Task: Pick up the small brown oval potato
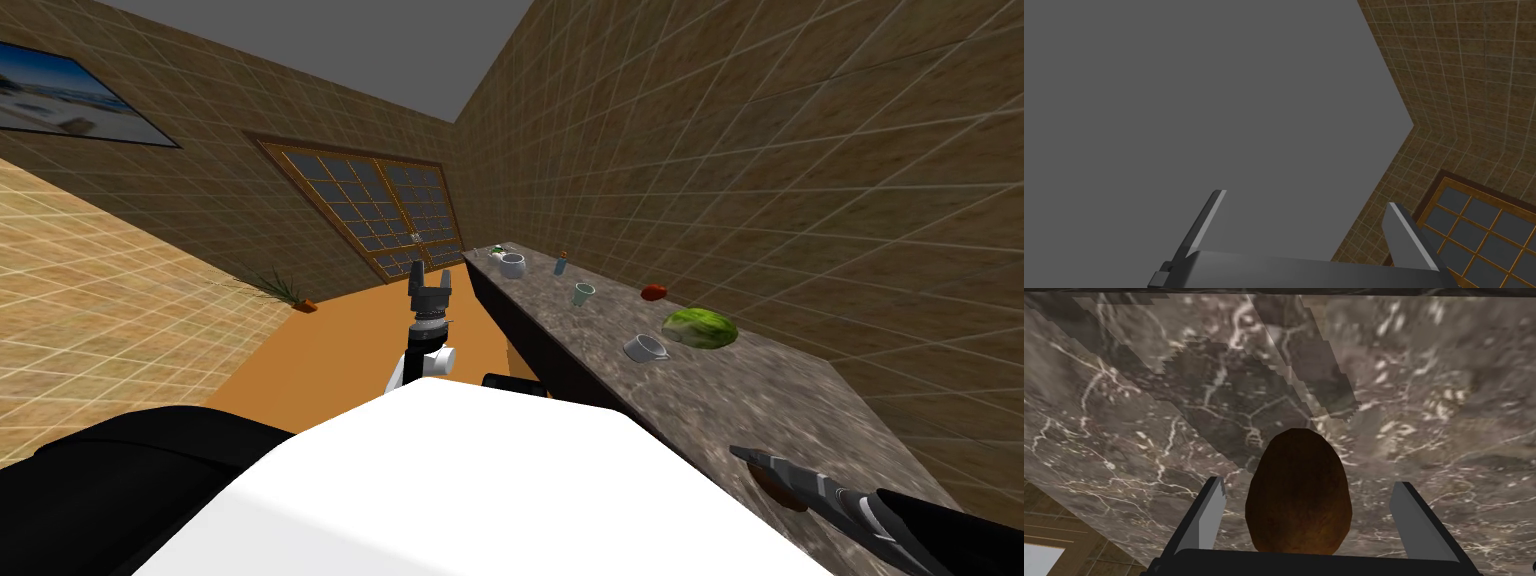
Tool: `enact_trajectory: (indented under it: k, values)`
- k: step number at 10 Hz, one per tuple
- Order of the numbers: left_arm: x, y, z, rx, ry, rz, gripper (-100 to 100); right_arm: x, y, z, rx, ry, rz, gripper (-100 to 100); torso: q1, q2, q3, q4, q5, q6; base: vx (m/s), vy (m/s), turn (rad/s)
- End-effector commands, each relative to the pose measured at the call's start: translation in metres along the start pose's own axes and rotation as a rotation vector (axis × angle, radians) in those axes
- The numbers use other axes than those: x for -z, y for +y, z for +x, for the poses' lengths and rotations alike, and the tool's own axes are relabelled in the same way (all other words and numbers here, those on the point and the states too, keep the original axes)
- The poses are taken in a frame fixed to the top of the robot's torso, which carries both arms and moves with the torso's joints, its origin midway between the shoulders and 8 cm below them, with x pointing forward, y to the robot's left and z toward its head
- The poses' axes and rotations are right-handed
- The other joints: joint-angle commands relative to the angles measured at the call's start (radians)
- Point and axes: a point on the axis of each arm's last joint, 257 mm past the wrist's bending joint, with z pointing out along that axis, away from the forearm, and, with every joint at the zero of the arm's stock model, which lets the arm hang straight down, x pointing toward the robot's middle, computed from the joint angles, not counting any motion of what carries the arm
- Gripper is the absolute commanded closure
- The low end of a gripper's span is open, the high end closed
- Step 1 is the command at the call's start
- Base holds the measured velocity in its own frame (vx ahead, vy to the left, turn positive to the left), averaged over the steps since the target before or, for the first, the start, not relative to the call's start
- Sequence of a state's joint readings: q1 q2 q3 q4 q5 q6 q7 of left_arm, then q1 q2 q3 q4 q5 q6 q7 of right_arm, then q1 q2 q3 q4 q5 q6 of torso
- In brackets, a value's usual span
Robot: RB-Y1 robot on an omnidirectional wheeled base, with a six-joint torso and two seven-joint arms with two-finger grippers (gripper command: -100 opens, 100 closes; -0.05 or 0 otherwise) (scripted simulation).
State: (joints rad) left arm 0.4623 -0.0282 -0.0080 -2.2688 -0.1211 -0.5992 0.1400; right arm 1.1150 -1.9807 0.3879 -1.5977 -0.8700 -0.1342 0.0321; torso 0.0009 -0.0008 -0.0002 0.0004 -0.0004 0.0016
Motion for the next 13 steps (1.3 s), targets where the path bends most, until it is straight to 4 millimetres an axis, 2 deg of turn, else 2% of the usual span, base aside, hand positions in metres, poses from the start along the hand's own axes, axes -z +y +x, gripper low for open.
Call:
enact_trajectory:
  k: [1,2,7,8,12,13]
  values:
    - [0.000,0.000,0.000,0.000,0.000,0.000,0,-0.003,-0.006,0.007,-0.006,0.000,0.003,-100,0.000,0.000,0.000,0.000,0.000,0.000,0.025,-0.002,0.051]
    - [0.000,0.000,0.000,0.000,0.000,0.000,0,-0.006,-0.012,0.013,-0.012,-0.001,0.005,-100,0.000,0.000,0.000,0.000,0.000,0.000,0.030,-0.006,0.053]
    - [0.000,0.000,0.000,0.000,0.000,0.000,0,-0.008,-0.015,0.018,-0.014,-0.001,0.004,-100,0.000,0.001,0.000,0.000,0.000,0.000,0.010,-0.004,0.017]
    - [0.000,0.000,0.000,0.000,0.000,0.000,0,-0.008,-0.016,0.019,-0.015,0.000,0.005,100,0.000,0.001,0.000,0.000,0.000,0.000,0.000,0.000,0.000]
    - [0.000,0.000,0.000,0.000,0.000,0.000,0,-0.008,-0.016,0.019,-0.014,-0.001,0.007,100,0.000,0.001,0.001,0.000,0.000,0.000,0.000,0.000,0.000]
    - [0.000,0.000,0.000,0.000,0.000,0.000,0,-0.008,-0.016,0.019,-0.015,-0.001,0.006,0,0.000,0.001,0.001,0.000,0.000,0.000,0.000,0.000,0.000]
